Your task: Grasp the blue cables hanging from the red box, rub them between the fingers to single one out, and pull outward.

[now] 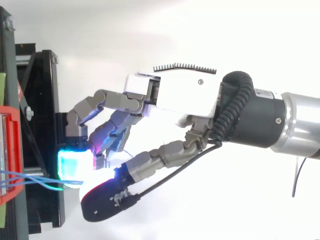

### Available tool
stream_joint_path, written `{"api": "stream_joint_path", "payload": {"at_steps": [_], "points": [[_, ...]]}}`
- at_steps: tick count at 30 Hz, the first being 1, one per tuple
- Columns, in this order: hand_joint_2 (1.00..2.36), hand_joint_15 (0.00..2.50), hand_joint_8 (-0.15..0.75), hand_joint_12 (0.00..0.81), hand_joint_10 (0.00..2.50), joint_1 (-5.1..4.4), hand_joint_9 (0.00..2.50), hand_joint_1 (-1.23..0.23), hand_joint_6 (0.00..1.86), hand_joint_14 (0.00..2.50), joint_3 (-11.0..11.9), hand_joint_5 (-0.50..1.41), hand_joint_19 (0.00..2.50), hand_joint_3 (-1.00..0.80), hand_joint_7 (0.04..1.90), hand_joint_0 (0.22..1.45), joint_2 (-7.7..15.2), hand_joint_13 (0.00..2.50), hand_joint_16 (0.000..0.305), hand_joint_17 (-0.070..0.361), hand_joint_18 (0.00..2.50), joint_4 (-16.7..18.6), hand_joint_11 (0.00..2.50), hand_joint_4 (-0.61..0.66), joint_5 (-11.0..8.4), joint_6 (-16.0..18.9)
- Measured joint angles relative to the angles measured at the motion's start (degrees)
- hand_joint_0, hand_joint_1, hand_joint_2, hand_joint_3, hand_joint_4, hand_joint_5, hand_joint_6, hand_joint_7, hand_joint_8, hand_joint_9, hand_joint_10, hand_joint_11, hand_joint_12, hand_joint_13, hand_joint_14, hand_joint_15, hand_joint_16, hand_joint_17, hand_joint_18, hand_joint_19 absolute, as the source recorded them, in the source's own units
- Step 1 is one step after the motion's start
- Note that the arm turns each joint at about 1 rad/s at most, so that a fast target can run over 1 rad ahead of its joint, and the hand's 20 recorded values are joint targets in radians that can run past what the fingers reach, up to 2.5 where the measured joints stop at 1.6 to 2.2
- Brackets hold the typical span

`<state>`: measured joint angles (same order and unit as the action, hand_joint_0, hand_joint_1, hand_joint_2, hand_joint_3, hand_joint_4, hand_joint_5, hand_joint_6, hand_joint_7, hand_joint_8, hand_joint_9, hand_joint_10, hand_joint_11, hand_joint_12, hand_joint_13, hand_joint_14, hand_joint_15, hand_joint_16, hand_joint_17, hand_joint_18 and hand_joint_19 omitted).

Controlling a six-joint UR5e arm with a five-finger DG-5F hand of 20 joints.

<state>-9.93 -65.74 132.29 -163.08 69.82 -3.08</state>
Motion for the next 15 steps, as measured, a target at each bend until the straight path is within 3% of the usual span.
{"api": "stream_joint_path", "payload": {"at_steps": [9, 15], "points": [[1.00, 0.42, 0.396, 0.464, 0.02, 0.00, 0.82, -0.85, 0.88, 0.02, 0.00, -0.20, 0.51, -0.50, 0.95, 0.62, 0.00, 0.73, 0.062, 0.140, 0.88, -0.05, 0.75, 0.19, 0.04, 0.00], [1.01, 0.43, 0.410, 0.465, 0.02, 0.00, 0.87, -0.77, 0.87, 0.02, 0.00, -0.18, 0.54, -0.42, 0.98, 0.62, 0.00, 0.74, 0.062, 0.141, 0.89, -0.05, 0.75, 0.18, 0.02, 0.00]]}}
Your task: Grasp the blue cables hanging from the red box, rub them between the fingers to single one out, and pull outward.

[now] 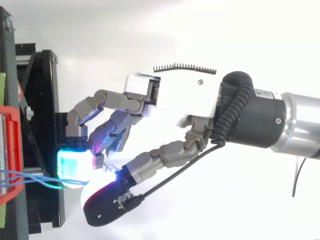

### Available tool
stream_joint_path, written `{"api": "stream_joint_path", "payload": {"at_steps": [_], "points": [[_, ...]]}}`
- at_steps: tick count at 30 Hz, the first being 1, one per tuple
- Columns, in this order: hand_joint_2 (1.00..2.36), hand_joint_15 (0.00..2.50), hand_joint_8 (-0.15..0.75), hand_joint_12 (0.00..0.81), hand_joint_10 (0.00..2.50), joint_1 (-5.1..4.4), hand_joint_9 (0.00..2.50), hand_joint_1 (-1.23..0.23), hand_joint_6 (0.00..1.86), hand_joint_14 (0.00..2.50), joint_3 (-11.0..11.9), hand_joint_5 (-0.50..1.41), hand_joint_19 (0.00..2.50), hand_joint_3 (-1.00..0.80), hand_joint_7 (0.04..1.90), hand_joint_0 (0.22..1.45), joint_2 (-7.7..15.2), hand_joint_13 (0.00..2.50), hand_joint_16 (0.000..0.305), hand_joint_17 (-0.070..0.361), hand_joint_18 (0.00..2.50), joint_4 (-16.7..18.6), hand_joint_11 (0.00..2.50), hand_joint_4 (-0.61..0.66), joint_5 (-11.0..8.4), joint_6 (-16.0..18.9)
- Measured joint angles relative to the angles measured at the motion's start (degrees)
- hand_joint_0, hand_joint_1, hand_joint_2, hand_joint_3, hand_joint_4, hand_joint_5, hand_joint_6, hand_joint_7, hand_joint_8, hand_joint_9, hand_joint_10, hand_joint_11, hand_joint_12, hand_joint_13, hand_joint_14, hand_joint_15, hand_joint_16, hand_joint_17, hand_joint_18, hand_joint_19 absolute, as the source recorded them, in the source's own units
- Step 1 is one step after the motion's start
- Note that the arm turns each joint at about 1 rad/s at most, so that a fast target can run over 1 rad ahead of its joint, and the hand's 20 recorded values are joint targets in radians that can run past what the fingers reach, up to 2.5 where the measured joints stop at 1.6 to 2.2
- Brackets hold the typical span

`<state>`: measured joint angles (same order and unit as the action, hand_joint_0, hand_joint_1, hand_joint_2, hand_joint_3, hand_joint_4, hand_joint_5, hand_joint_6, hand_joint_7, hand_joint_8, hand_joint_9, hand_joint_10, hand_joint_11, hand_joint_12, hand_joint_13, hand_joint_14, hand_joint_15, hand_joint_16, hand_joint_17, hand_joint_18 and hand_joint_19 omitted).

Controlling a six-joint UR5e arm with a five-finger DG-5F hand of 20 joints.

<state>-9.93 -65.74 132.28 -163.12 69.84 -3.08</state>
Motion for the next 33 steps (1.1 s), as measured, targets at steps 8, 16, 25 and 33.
{"api": "stream_joint_path", "payload": {"at_steps": [8, 16, 25, 33], "points": [[1.02, 0.43, 0.410, 0.466, 0.02, 0.00, 0.89, -0.77, 0.89, 0.01, 0.00, -0.19, 0.55, -0.23, 1.01, 0.60, 0.00, 0.76, 0.063, 0.142, 0.90, 0.02, 0.74, 0.15, 0.02, 0.00], [1.01, 0.43, 0.451, 0.521, 0.01, 0.01, 0.94, -0.67, 0.87, 0.01, 0.02, -0.18, 0.54, -0.16, 0.99, 0.60, -0.01, 0.81, 0.074, 0.167, 0.98, 0.00, 0.71, 0.19, -0.02, 0.00], [1.00, 0.43, 0.458, 0.535, 0.01, 0.00, 0.95, -0.60, 0.87, 0.01, 0.66, -0.18, 0.54, -0.16, 0.99, 0.59, 0.00, 0.81, 0.078, 0.175, 0.99, 0.00, 0.70, 0.20, -0.05, 0.00], [1.01, 0.43, 0.465, 0.532, 0.01, 0.00, 0.95, -0.63, 0.88, 0.01, 0.69, -0.18, 0.53, -0.10, 0.97, 0.59, 0.00, 0.82, 0.076, 0.171, 1.00, 0.00, 0.71, 0.21, -0.05, 0.00]]}}
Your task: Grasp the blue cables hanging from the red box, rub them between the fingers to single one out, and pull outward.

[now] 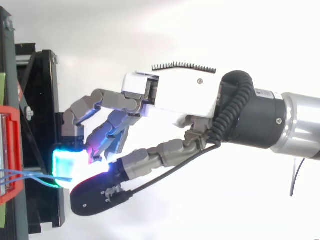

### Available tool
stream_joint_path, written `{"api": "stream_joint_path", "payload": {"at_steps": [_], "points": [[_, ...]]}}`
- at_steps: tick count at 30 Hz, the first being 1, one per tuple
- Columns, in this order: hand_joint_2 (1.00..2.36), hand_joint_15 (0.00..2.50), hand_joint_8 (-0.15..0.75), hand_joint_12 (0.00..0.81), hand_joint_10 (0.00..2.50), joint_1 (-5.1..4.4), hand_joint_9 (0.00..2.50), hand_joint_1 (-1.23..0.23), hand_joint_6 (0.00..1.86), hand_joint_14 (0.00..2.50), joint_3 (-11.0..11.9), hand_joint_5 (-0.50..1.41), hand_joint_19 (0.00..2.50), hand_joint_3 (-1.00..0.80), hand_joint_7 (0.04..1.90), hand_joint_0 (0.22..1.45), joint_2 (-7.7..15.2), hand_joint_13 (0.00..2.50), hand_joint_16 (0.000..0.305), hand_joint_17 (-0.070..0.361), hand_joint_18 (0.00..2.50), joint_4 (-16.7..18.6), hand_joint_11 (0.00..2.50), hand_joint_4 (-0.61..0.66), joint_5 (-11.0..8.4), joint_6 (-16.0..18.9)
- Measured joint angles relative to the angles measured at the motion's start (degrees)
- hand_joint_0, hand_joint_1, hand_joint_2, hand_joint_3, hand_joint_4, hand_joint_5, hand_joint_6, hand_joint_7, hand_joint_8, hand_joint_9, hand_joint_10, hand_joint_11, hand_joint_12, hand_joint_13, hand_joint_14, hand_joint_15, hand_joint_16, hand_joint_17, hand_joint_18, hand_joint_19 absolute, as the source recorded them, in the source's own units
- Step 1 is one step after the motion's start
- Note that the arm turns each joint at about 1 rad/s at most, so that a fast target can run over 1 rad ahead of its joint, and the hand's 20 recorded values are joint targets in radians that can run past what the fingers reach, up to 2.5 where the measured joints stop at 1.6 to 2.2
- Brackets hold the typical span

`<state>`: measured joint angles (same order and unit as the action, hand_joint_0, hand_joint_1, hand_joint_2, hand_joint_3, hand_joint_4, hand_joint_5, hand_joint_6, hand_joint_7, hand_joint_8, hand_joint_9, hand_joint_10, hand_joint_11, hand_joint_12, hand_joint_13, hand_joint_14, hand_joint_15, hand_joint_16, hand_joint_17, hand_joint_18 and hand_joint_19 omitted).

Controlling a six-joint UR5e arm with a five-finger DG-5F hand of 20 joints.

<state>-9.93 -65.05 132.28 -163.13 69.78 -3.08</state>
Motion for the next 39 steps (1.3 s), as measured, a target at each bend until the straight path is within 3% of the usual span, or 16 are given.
{"api": "stream_joint_path", "payload": {"at_steps": [5, 7, 8, 11, 18, 22, 28, 33, 39], "points": [[1.01, 0.42, 0.458, 0.529, 0.01, 0.01, 0.96, -0.71, 0.89, 0.01, 0.01, -0.17, 0.51, -0.05, 0.95, 0.60, 0.00, 0.83, 0.076, 0.172, 1.02, -0.04, 0.71, 0.22, 0.00, 0.00], [1.00, 0.42, 0.456, 0.534, 0.01, 0.01, 0.98, -0.68, 0.88, 0.01, 0.01, -0.17, 0.52, -0.06, 0.97, 0.59, 0.00, 0.84, 0.079, 0.177, 1.04, -0.07, 0.68, 0.22, 0.00, 0.00], [1.07, 0.42, 0.456, 0.539, 0.01, 0.01, 0.98, -0.65, 0.88, 0.01, 0.01, -0.16, 0.51, -0.08, 0.98, 0.57, 0.01, 0.85, 0.080, 0.181, 1.05, -0.11, 0.66, 0.22, 0.00, 0.00], [1.12, 0.43, 0.450, 0.540, 0.01, 0.01, 0.98, -0.57, 0.87, 0.01, 0.01, -0.16, 0.52, -0.12, 1.01, 0.55, 0.01, 0.85, 0.081, 0.182, 1.04, -0.15, 0.64, 0.21, 0.00, 0.00], [1.14, 0.43, 0.452, 0.540, 0.01, 0.00, 0.97, -0.52, 0.87, 0.01, 0.01, -0.16, 0.54, -0.12, 1.02, 0.55, 0.01, 0.84, 0.080, 0.181, 1.03, -0.17, 0.63, 0.20, -0.04, 0.00], [1.00, 0.43, 0.459, 0.536, 0.01, 0.00, 0.97, -0.62, 0.87, 0.01, 0.01, -0.17, 0.53, -0.06, 0.98, 0.58, 0.01, 0.84, 0.079, 0.178, 1.02, -0.22, 0.65, 0.23, -0.05, 0.00], [1.01, 0.44, 0.439, 0.507, 0.01, 0.00, 0.94, -0.68, 0.88, 0.01, 0.01, -0.17, 0.55, -0.16, 0.99, 0.58, 0.01, 0.81, 0.072, 0.163, 0.97, -0.34, 0.68, 0.24, -0.02, 0.19], [1.01, 0.45, 0.412, 0.472, 0.02, 0.00, 0.92, -0.63, 0.87, 0.02, 0.01, -0.18, 0.59, -0.28, 1.03, 0.54, 0.01, 0.78, 0.065, 0.146, 0.90, -0.35, 0.70, 0.21, -0.01, 0.33], [1.00, 0.45, 0.419, 0.484, 0.01, 0.00, 0.93, -0.57, 0.87, 0.02, 0.01, -0.18, 0.58, -0.43, 1.02, 0.51, 0.02, 0.79, 0.068, 0.152, 0.92, -0.35, 0.70, 0.22, -0.01, 0.35]]}}
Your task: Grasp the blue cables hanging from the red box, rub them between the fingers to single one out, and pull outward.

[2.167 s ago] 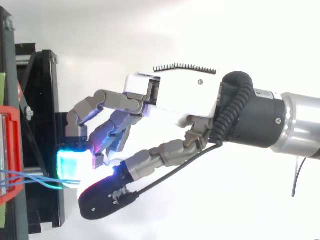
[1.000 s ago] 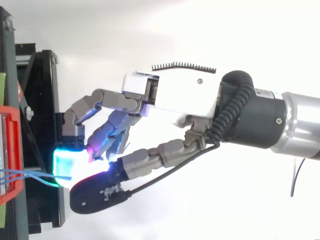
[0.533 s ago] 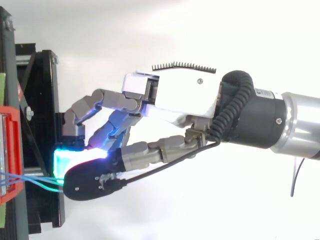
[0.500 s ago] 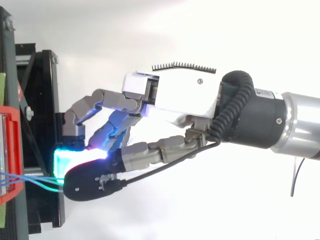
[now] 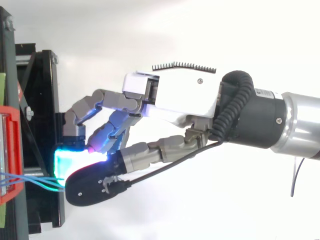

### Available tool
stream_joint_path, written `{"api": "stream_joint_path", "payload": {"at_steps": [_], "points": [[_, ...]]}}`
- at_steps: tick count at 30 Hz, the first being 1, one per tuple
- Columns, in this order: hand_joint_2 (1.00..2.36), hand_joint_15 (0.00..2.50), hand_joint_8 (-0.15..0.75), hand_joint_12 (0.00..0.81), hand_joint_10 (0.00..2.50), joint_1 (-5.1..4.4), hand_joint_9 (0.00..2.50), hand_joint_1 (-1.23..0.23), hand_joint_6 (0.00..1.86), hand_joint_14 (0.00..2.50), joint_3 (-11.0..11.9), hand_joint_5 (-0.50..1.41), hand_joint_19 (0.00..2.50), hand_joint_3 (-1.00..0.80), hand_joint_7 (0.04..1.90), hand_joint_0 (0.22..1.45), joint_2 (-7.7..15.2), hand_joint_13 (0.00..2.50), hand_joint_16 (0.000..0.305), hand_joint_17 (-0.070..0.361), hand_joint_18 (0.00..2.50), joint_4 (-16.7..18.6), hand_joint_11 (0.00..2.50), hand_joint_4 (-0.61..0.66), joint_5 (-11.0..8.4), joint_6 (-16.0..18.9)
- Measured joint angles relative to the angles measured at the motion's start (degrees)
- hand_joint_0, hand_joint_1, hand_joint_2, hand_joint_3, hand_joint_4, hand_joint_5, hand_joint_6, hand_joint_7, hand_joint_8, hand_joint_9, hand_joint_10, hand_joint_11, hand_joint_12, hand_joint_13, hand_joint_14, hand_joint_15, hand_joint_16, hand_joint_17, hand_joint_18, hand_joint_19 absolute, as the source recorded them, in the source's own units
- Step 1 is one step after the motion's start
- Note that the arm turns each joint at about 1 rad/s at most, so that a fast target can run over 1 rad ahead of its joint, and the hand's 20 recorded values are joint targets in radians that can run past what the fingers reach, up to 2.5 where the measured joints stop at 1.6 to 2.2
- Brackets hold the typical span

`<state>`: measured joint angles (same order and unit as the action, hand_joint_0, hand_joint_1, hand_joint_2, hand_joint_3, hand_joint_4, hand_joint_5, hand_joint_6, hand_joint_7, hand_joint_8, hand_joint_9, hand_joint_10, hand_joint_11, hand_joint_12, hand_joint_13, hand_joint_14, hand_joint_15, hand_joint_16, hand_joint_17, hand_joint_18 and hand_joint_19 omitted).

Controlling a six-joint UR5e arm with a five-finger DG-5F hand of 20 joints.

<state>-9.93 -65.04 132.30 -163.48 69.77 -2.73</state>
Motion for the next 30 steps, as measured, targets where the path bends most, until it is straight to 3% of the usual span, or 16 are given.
{"api": "stream_joint_path", "payload": {"at_steps": [7, 12, 19, 30], "points": [[1.00, 0.45, 0.425, 0.490, 0.02, 0.00, 0.93, -0.59, 0.87, 0.01, 0.00, -0.18, 0.58, -0.48, 1.00, 0.50, 0.01, 0.80, 0.069, 0.154, 0.93, -0.05, 0.70, 0.23, -0.03, 0.00], [1.00, 0.44, 0.432, 0.491, 0.01, 0.00, 0.92, -0.74, 0.87, 0.01, 0.00, -0.18, 0.57, -0.50, 1.00, 0.50, 0.00, 0.80, 0.068, 0.153, 0.93, -0.01, 0.73, 0.23, -0.03, 0.00], [1.00, 0.45, 0.434, 0.487, 0.01, 0.00, 0.94, -0.80, 0.88, 0.01, 0.02, -0.18, 0.55, -0.50, 0.97, 0.50, -0.01, 0.81, 0.067, 0.152, 0.95, 0.00, 0.74, 0.24, 0.00, 0.00], [1.00, 0.44, 0.502, 0.549, 0.01, 0.01, 1.02, -0.82, 0.89, 0.01, 0.03, -0.16, 0.50, -0.50, 0.94, 0.36, 0.00, 0.88, 0.080, 0.180, 1.09, -0.01, 0.75, 0.27, -0.07, 0.00]]}}
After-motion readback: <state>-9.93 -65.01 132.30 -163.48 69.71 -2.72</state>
